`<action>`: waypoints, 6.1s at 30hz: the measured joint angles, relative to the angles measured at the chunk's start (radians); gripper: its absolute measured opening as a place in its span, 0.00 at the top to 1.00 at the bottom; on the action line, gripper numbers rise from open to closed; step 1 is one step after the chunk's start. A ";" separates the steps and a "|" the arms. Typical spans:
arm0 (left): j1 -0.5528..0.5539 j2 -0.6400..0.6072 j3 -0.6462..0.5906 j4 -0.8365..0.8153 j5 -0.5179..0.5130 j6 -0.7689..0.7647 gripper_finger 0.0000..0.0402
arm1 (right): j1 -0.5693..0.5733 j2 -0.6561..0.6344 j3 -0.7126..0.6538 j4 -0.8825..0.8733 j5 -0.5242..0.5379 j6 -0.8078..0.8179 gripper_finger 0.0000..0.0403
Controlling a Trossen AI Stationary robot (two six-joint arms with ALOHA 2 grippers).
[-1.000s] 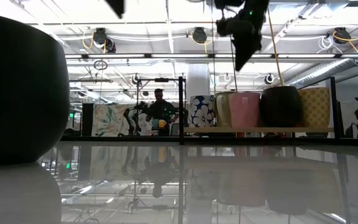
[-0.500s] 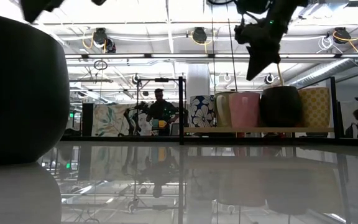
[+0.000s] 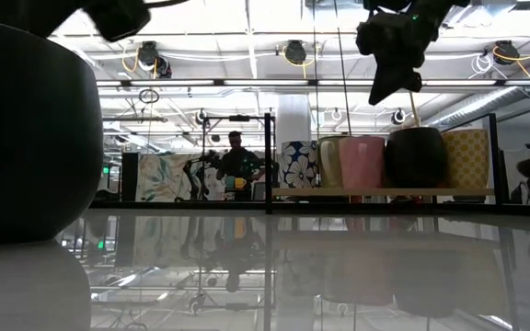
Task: Place coffee mugs
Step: Put the black mug on the shelf
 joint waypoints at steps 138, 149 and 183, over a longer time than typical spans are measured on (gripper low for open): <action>0.722 0.612 0.882 0.215 -0.691 1.631 0.89 | 0.360 -0.403 0.002 0.246 0.258 0.474 1.00; 0.721 0.642 0.882 0.214 -0.701 1.598 0.68 | 0.360 -0.429 0.002 0.249 0.204 0.469 1.00; 0.607 0.481 0.906 0.242 -0.739 1.429 0.63 | 0.359 -0.394 0.001 0.249 0.211 0.162 1.00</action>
